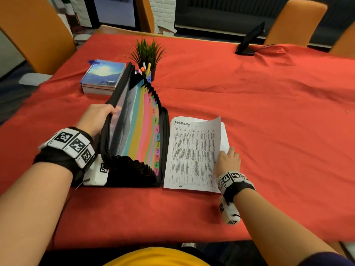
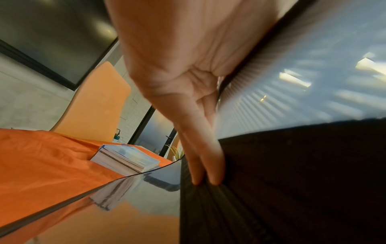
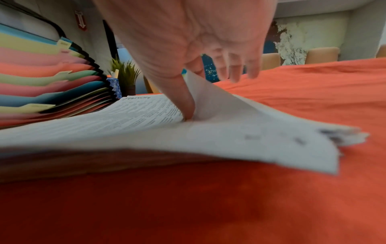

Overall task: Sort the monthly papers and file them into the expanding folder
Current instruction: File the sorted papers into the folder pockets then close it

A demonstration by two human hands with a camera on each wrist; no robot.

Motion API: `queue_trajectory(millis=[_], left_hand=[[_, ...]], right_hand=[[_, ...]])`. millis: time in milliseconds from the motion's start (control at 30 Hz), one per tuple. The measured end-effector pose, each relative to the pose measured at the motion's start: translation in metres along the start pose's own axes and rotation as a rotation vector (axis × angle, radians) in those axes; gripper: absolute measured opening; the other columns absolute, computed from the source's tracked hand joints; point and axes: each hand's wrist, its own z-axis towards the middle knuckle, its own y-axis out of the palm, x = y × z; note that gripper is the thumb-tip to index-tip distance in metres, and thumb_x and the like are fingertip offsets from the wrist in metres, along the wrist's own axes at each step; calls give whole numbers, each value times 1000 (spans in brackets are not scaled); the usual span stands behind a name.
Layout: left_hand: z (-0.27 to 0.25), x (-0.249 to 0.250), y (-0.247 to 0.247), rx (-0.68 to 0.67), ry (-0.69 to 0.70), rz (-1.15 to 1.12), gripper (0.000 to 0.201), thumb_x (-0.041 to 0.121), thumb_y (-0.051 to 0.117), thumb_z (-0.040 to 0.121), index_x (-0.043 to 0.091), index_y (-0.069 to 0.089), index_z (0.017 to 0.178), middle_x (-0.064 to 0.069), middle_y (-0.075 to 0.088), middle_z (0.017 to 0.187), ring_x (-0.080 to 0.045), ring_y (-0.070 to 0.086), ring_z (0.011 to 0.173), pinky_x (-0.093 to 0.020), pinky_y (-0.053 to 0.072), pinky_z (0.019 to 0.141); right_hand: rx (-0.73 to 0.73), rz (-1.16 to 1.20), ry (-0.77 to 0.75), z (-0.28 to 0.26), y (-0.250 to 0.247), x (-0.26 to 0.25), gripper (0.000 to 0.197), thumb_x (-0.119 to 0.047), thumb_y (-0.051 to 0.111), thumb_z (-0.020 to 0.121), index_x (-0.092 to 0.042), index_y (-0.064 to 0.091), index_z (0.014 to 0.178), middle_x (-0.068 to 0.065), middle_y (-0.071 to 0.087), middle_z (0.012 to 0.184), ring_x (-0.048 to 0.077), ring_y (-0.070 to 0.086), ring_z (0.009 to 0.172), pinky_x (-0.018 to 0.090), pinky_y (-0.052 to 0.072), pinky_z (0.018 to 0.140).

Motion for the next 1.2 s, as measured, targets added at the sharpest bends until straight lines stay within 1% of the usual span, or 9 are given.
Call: queue_trajectory(millis=[100, 200, 267, 467, 633, 700, 800, 1033, 1200], left_hand=[[2, -1, 1, -2, 8, 7, 19, 5, 46, 88, 6, 65, 87, -12, 68, 92, -17, 56, 65, -33, 45, 65], [0, -1, 6, 24, 26, 50, 26, 3, 45, 90, -12, 61, 103, 15, 55, 39, 0, 48, 36, -11, 35, 38], [1, -1, 7, 37, 27, 54, 26, 4, 46, 90, -12, 61, 103, 15, 46, 31, -1, 43, 30, -11, 29, 33], [0, -3, 1, 30, -12, 20, 30, 9, 49, 88, 17, 54, 60, 11, 39, 30, -4, 33, 28, -24, 29, 40], [3, -8, -12, 2, -16, -26, 25, 30, 53, 68, 17, 69, 81, -11, 52, 76, -22, 43, 64, -32, 30, 56], [0, -7, -13, -12, -15, -53, 37, 32, 52, 64, 9, 68, 89, -12, 50, 85, -23, 43, 71, -31, 31, 56], [-2, -6, -12, -12, -9, -49, 28, 23, 53, 79, 9, 67, 99, -7, 54, 76, -21, 44, 54, -28, 32, 48], [3, -7, -19, -8, 27, -53, 14, 17, 51, 82, 9, 62, 86, -4, 47, 60, -22, 38, 59, -33, 30, 55], [5, -2, -25, -5, 8, -49, 31, 8, 49, 88, 13, 48, 58, 12, 39, 30, -2, 39, 32, -25, 32, 47]], right_hand=[[-185, 71, -2, 12, -4, 4, 29, -11, 46, 86, -3, 54, 113, 17, 44, 123, 33, 42, 112, 37, 39, 93], [-267, 63, 28, 21, -12, 8, 33, -29, 52, 85, -7, 59, 109, 15, 53, 112, 31, 52, 104, 35, 47, 84], [-285, 50, 47, 24, -16, 9, 35, -31, 57, 82, -8, 59, 108, 14, 52, 112, 31, 53, 103, 35, 48, 85], [-135, 340, 50, 20, -21, 13, 19, 2, 40, 79, -6, 55, 88, 13, 59, 92, 28, 55, 78, 30, 46, 65], [-79, 719, 142, 7, -20, 37, 59, -8, 56, 82, -19, 35, 136, 6, 61, 91, 27, 59, 90, 27, 40, 75], [-99, 731, 156, 9, -14, 46, 53, -12, 60, 78, -18, 48, 129, 5, 66, 94, 27, 62, 94, 31, 47, 85], [-45, 741, 181, 8, -13, 52, 19, -13, 56, 80, -13, 69, 94, 9, 70, 86, 25, 63, 79, 36, 53, 76], [-25, 844, 135, 9, -40, 48, 11, -12, 62, 79, -5, 64, 87, 16, 69, 86, 26, 63, 75, 45, 54, 73], [142, 898, -33, 7, -136, 29, 18, -5, 63, 77, -7, 65, 94, 11, 66, 85, 21, 58, 72, 29, 45, 66]])
